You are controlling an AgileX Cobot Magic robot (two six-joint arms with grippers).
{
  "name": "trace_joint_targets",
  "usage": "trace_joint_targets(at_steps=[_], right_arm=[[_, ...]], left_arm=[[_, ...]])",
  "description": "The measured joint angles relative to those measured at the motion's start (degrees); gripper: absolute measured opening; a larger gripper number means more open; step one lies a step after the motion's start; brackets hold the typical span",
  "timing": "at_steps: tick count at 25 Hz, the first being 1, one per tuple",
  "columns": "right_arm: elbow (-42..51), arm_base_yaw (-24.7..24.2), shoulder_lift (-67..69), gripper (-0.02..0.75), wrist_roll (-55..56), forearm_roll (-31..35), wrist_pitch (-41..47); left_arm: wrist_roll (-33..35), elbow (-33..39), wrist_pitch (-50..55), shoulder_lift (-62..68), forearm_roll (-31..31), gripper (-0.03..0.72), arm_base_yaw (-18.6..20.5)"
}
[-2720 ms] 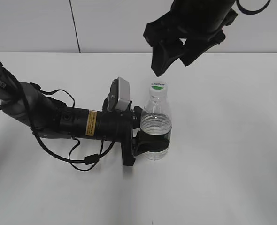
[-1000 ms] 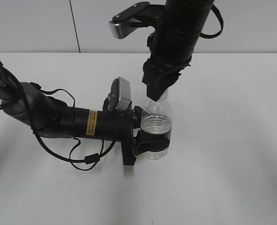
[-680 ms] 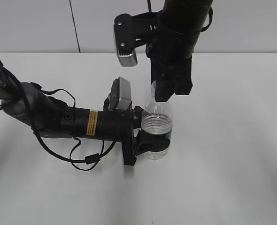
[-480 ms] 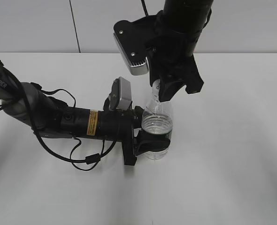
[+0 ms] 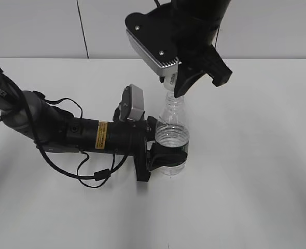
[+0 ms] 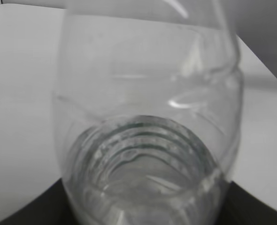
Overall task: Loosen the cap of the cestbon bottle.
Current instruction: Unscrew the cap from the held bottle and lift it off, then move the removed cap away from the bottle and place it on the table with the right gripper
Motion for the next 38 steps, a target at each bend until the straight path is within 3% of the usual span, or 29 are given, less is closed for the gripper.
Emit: trace_joint_targets(at_steps=[11,15,24,27,33,38], right_arm=[[-1.5,0.0,-3.0,0.298,5.1,-0.4,-0.5],[-1.6,0.0,-3.8,0.298,22.8,-3.1,-0.5],[-1.6,0.0,-3.8,0.298,87.7,-6.1,-0.5],[-1.6,0.0,-3.8,0.298,102.2,-6.3,-0.5],[-1.6,-0.9,-3.8,0.298,107.6,-5.5,-0.5],[-1.6,-7.2,-3.8,0.298,107.6,-5.5,-0.5]], left_arm=[[0.3,0.0,0.1,0.0,0.1,0.381,0.0],[0.3,0.0,0.1,0.0,0.1,0.381,0.0],[0.1,0.0,0.1,0.0,0.1,0.381,0.0],[0.1,0.0,0.1,0.0,0.1,0.381,0.0],[0.1,0.0,0.1,0.0,0.1,0.381,0.0],[0.1,0.0,0.1,0.0,0.1,0.381,0.0]])
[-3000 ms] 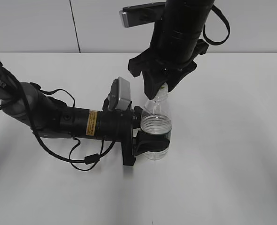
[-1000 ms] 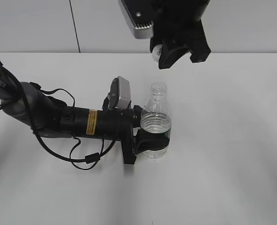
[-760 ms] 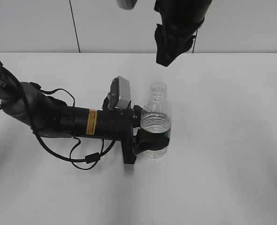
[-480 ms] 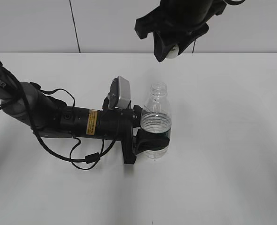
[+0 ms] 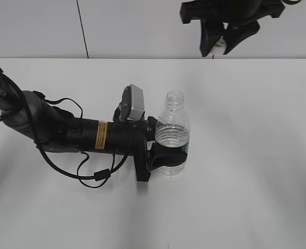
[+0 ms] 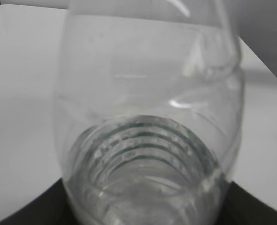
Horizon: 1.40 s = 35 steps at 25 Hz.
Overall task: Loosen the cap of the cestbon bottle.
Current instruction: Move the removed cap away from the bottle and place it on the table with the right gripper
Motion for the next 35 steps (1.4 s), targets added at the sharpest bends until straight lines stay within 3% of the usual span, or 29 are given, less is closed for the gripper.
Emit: trace_joint_targets(at_steps=[9,18,22,31,35], right_arm=[[0.8,-10.6,0.0,0.297,-1.5,-0.3,0.0],[14.6,-12.7,-0.1,0.297,-1.7,-0.3,-1.3],[22.3,-12.7,-0.1,0.297,-1.8,0.0,-8.6],[40.5,-12.7,-0.1,0.297,-1.9,2.1,-34.0],[45.1,-12.7,0.3,0.297,-1.9,2.7,-40.5]], left_arm=[[0.0,0.0,0.1,0.0,0.0,0.381,0.0],[0.0,0.0,0.1,0.0,0.0,0.381,0.0],[0.0,0.0,0.1,-0.1,0.0,0.381,0.0],[0.0,0.0,0.1,-0.1,0.0,0.381,0.0],[0.0,0.0,0.1,-0.1,0.0,0.381,0.0]])
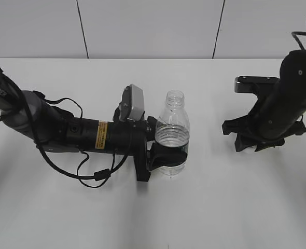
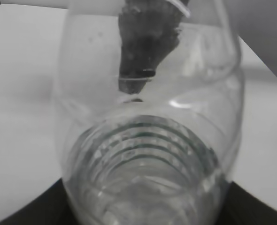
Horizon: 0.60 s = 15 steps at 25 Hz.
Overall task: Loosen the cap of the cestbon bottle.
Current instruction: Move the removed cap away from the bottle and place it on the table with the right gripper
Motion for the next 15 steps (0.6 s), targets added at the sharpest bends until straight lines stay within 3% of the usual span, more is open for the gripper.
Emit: trace_joint_targets(at_steps=[7,13,15], right_arm=[[1.3,0.1,1.2,0.321,0.0,0.1,-4.7],[1.3,0.1,1.2,0.559,0.0,-0.4,-5.0],[1.3,0.1,1.2,0.582,-0.1,-0.5,-5.0]], left_arm=[[0.0,0.0,0.0,0.0,-0.1,0.381,0.0],[-0.1,0.0,0.0,0.0,-0.4,0.381,0.0],[-0.2,0.0,0.1,0.0,-1.0,0.381,0.0]])
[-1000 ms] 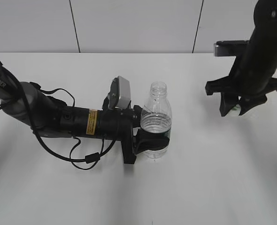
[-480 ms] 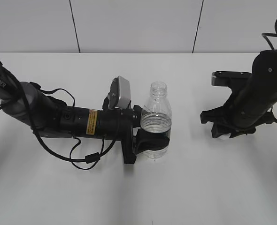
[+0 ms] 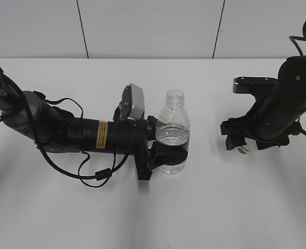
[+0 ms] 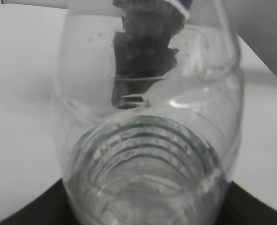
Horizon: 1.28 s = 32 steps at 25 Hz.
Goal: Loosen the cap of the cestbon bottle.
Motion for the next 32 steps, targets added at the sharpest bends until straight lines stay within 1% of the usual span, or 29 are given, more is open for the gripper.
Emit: trace_joint_targets(at_steps=[6,13,14,17,19,22,24,27,32], right_arm=[[0.0,0.0,-0.3,0.578,0.0,0.0,0.0],[0.0,0.0,-3.2,0.578,0.0,-0.1,-0.1],[0.0,0.0,-3.4,0.578,0.0,-0.1,-0.1],[0.0,0.0,-3.7,0.577,0.0,-0.1,-0.1],[0.0,0.0,-3.9,0.577,0.0,-0.1,0.0],[0.0,0.0,-5.0,0.577,0.0,-0.1,0.8],[0.0,0.0,-6.1,0.577,0.0,-0.1,0.9],[0.0,0.0,-7.9,0.577,0.0,-0.1,1.4],[0.0,0.0,-11.1,0.577,0.0,-0.2,2.2]], left_arm=[[0.0,0.0,1.3,0.0,-2.5,0.381,0.1],[0.0,0.0,1.1,0.0,-3.0,0.381,0.2],[0.0,0.0,0.9,0.0,-2.9,0.392,0.2],[-0.1,0.0,1.2,0.0,-2.5,0.489,0.2],[-0.1,0.0,2.2,0.2,-2.2,0.536,0.3],[-0.1,0.0,2.7,0.2,-1.8,0.561,0.7],[-0.2,0.0,2.8,0.2,-0.6,0.564,1.0],[-1.5,0.0,2.8,0.2,3.2,0.566,2.2],[-5.4,0.0,2.9,-0.3,10.5,0.567,6.4]])
